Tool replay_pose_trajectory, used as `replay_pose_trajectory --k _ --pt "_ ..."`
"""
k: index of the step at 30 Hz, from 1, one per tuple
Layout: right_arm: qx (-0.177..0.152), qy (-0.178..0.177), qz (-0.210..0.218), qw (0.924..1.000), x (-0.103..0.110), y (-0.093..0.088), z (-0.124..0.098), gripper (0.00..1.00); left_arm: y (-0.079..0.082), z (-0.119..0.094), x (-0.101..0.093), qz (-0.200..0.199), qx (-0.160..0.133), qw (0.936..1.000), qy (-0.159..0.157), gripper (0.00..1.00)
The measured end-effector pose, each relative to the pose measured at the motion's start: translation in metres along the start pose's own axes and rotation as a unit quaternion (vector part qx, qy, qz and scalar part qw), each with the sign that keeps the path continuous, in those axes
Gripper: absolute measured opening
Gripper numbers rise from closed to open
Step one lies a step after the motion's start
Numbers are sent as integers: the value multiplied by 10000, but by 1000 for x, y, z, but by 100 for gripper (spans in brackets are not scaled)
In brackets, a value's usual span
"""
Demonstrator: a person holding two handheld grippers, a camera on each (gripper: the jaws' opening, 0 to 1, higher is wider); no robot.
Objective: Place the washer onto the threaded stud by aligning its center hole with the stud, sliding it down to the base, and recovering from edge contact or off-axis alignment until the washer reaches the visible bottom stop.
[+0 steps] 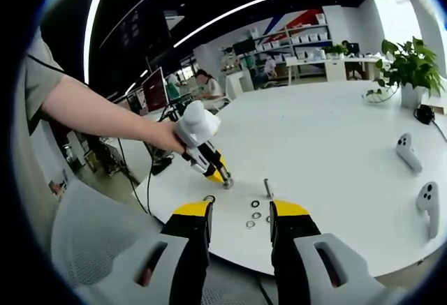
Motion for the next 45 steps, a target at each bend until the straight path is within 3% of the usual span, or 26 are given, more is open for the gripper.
replay_pose_trajectory --k 17,22,27,36,45 --pt "-30 -7 25 10000 0 1 0 35 -4 11 -1 -273 -184 9994 -92 21" --pt "-34 -2 27 10000 0 1 0 35 -5 9 -1 -320 -266 9991 -20 27" --pt "-26 25 1 10000 1 1 0 35 -14 3 -4 -424 -293 9987 59 29" --pt "-9 54 -38 10000 2 1 0 35 -28 -9 -9 -967 -461 9942 91 30" --pt "4 70 -66 10000 2 1 0 34 -39 -9 -30 -1263 -511 9907 30 33"
Point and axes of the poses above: the point that each gripper's makers call its tool centre point, and the gripper's own axes: z roughly forward along the fingers, x roughly to its left, y roughly out of its top, the point moved 3 cm from there along -z, roughly backward along the fingers, and after that the axes turned 5 degrees about -y, right-handed, at the moved point
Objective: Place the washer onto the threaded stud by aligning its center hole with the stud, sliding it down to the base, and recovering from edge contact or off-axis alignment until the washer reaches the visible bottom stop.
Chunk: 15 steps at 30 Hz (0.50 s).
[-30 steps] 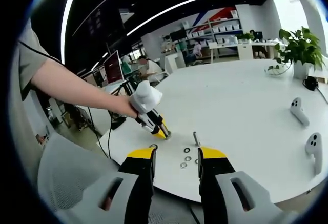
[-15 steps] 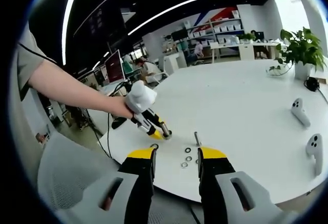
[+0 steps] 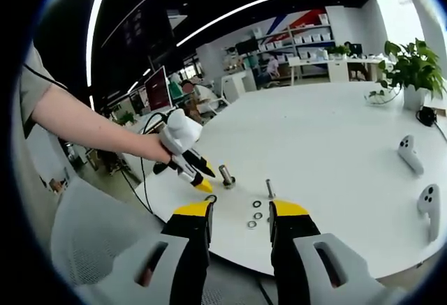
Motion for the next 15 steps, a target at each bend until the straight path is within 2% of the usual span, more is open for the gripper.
replay_pose_trajectory --k 7,15 --pt "13 23 -22 10000 1 -1 0 34 -14 5 -11 -59 73 9999 -34 34" --pt "-3 6 -5 10000 0 0 0 34 -18 11 -19 -66 64 10000 -13 34"
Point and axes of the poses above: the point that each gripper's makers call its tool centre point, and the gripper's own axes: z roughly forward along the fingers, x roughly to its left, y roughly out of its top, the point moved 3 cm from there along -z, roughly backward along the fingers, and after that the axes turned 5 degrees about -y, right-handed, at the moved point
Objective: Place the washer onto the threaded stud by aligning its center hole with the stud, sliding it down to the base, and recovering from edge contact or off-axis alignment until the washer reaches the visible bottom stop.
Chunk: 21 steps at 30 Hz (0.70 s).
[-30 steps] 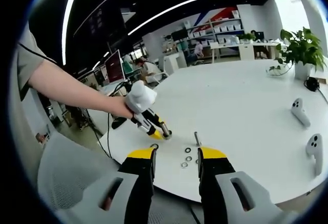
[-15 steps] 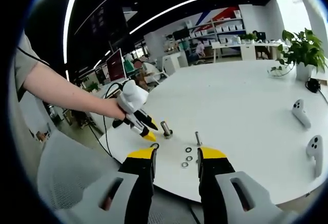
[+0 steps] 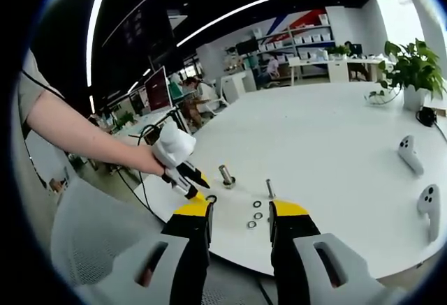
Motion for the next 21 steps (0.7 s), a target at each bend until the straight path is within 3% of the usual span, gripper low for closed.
replay_pose_trajectory --k 11,21 --pt "-3 -32 5 10000 -1 0 0 34 -6 11 -4 79 99 9999 22 33" --pt "23 -32 -10 10000 -1 0 0 33 -1 10 -3 142 -53 9998 142 31"
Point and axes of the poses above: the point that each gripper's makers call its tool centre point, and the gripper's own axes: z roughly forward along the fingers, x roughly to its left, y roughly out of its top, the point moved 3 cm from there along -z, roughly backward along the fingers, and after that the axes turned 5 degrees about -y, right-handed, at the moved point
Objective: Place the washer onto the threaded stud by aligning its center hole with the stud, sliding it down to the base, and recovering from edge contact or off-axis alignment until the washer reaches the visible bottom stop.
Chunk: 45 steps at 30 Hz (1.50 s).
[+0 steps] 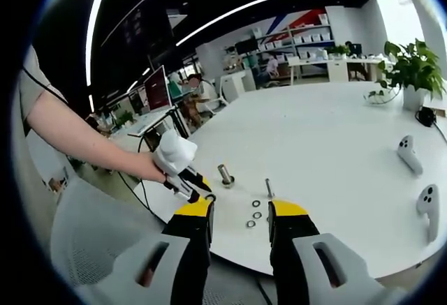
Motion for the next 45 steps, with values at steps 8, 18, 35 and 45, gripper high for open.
replay_pose_trajectory --k 8,18,35,45 --pt "25 -14 -3 10000 0 -1 0 33 -1 0 9 -2 -40 10000 -6 23" --pt "8 -51 24 10000 -2 0 0 33 2 0 10 163 124 9998 -34 22" --pt "-4 -93 34 10000 -3 -1 -1 33 3 1 13 376 689 9967 -184 21" --pt "-6 -104 41 9999 -3 -1 -1 33 1 -1 13 248 559 9981 -90 19"
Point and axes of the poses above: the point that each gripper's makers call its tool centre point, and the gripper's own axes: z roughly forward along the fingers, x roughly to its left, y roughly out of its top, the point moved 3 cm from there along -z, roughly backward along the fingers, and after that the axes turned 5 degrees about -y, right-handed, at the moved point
